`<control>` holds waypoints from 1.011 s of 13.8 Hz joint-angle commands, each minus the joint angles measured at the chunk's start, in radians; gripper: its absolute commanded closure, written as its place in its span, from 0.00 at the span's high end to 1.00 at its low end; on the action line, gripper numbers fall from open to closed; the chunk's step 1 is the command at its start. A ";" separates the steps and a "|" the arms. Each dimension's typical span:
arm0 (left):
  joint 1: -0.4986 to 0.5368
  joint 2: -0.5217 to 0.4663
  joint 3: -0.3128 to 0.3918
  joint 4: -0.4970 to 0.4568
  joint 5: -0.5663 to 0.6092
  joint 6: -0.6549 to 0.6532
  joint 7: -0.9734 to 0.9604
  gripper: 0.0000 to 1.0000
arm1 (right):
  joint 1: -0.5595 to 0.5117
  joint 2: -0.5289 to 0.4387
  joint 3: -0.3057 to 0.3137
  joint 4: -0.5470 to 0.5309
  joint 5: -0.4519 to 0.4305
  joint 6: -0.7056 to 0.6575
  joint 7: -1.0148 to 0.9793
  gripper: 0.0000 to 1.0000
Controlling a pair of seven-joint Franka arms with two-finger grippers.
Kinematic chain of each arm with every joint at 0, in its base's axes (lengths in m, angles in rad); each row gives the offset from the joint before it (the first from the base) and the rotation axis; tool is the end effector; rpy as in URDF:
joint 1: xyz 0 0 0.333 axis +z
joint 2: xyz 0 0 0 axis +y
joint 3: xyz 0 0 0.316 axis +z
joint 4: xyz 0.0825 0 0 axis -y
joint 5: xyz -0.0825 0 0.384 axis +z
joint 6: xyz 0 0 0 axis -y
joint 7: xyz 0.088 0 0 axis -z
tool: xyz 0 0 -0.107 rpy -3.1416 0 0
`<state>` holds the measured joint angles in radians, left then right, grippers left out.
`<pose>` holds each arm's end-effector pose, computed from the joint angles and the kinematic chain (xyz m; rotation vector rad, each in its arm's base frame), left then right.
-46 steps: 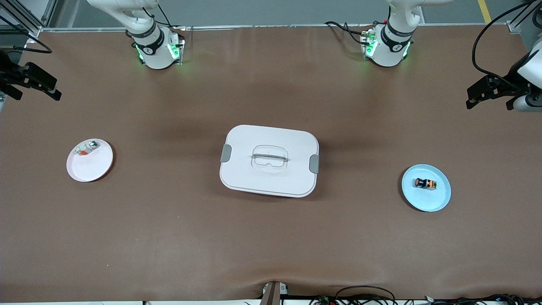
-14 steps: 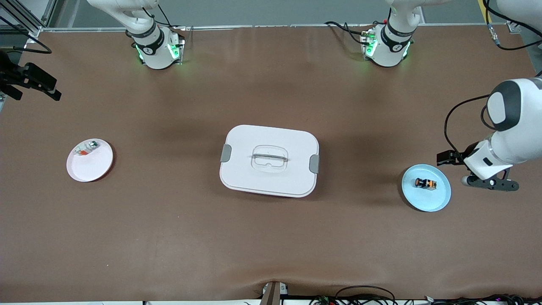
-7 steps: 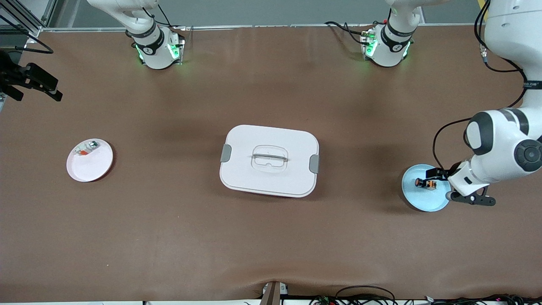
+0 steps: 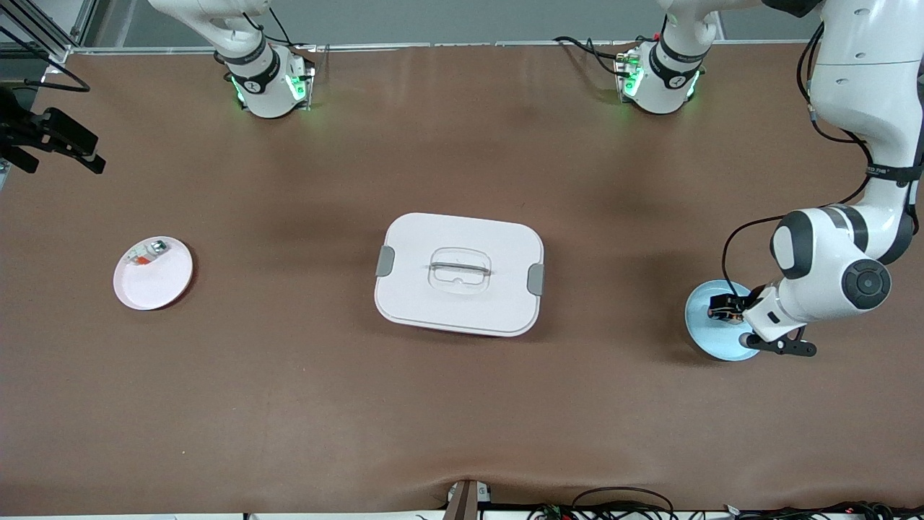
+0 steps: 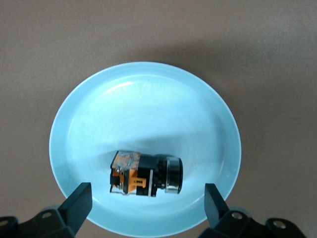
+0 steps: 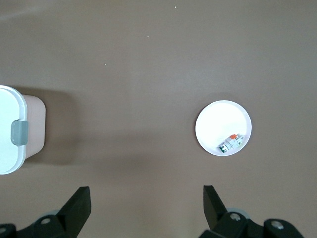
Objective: Transfer orange switch to right arm and place
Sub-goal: 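Reach the left gripper down to the orange switch on the blue plate, then close the left gripper on the orange switch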
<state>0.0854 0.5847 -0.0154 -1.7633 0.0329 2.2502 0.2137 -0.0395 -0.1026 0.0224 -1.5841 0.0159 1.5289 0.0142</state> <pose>0.6502 0.0473 0.2254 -3.1253 0.2560 0.1552 0.5178 -0.0064 0.6695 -3.1269 0.0474 -0.0741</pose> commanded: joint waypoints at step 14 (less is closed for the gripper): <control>0.007 0.084 -0.002 0.019 0.021 0.071 0.021 1.00 | -0.011 -0.014 0.010 -0.007 0.006 0.023 0.010 1.00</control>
<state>0.0858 0.6613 -0.0153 -1.7493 0.0336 2.3144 0.2162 -0.0395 -0.1026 0.0221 -1.5841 0.0159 1.5434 0.0142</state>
